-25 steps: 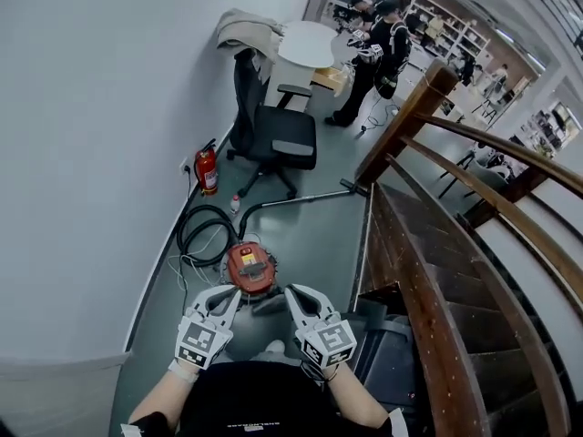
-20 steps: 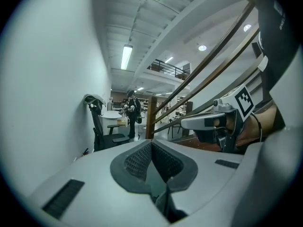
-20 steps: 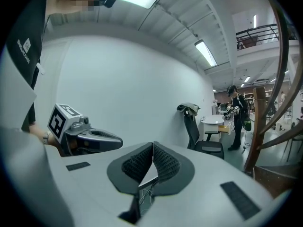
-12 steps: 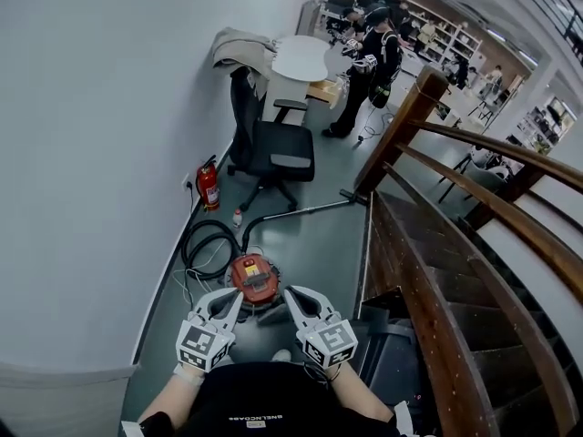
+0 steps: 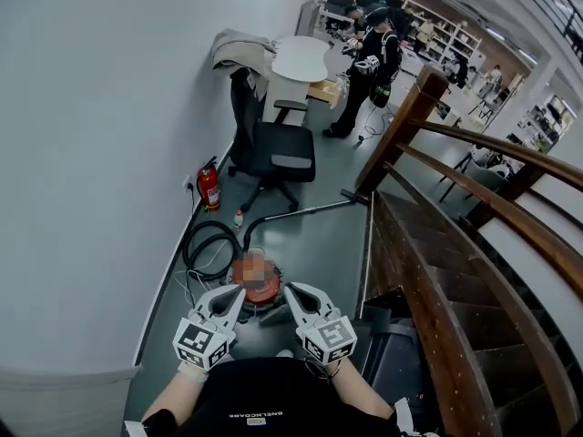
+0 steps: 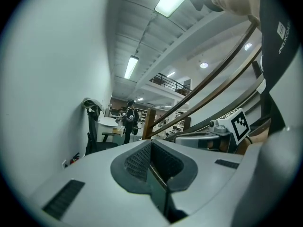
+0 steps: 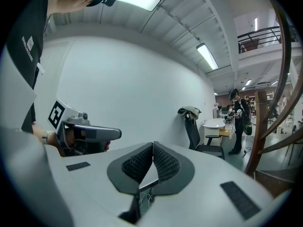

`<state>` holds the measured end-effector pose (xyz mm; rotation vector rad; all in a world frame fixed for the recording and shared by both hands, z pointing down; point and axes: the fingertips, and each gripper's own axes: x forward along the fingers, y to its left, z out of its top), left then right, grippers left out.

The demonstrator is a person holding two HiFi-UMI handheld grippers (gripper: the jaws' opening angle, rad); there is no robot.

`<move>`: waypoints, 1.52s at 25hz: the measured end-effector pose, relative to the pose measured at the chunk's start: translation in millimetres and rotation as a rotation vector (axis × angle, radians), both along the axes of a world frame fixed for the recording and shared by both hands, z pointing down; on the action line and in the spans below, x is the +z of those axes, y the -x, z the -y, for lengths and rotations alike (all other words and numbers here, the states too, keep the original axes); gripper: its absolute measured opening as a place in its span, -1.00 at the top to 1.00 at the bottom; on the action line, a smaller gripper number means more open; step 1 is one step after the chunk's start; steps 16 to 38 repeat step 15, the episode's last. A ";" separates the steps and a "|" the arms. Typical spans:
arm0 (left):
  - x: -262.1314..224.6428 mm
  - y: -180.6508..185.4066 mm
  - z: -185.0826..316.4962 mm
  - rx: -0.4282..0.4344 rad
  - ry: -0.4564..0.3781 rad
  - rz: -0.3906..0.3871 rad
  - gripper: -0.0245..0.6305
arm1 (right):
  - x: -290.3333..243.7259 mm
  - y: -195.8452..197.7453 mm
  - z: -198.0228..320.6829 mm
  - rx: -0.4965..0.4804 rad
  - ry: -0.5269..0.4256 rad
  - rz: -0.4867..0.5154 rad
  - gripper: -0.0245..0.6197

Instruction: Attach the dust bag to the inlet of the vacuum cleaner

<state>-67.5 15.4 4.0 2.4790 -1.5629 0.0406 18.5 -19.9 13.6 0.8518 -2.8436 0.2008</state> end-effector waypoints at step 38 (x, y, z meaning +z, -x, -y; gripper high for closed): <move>11.3 -6.3 17.1 0.005 0.009 0.032 0.88 | 1.8 2.5 15.6 -0.003 0.000 0.001 0.84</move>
